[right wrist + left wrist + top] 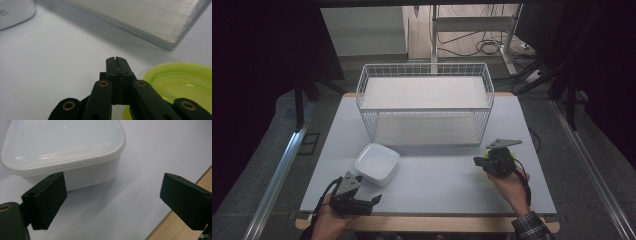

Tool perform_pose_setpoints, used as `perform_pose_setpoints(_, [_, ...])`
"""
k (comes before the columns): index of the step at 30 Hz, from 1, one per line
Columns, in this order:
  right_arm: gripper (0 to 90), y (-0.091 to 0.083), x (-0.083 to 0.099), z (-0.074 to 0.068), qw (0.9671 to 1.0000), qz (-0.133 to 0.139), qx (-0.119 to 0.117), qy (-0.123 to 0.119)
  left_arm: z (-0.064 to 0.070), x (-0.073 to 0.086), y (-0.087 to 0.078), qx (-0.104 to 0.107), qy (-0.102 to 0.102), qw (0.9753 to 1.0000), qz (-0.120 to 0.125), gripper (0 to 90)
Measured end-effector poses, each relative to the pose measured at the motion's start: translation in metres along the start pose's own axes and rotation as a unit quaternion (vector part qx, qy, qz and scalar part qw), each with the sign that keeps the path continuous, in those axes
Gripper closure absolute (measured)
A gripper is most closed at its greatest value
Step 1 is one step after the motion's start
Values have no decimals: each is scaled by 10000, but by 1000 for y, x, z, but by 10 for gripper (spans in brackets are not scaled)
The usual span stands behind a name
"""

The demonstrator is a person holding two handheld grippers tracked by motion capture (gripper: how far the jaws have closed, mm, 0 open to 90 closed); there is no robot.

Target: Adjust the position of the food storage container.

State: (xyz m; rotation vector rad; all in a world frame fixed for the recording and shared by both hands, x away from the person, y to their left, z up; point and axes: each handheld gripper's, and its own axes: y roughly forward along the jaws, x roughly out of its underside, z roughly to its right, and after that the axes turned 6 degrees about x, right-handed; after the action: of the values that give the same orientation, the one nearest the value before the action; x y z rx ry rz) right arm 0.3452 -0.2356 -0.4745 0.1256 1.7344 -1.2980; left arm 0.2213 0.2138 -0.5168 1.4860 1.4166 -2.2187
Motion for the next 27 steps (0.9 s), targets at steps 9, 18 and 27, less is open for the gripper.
perform_pose_setpoints(9, [891, -5, -2, -12, 9996, 196, -134, -146, -18, 6, -18, -129, -146, 9998, 53, 392])
perform_pose_setpoints(18, [886, -8, -3, -20, 9989, 391, -216, -173, -51, 14, -27, -572, -442, 9974, -12, 763])
perform_pose_setpoints(27, [877, -6, -4, -29, 9985, 376, -273, -297, -82, 13, -10, -784, -708, 9943, -151, 897])
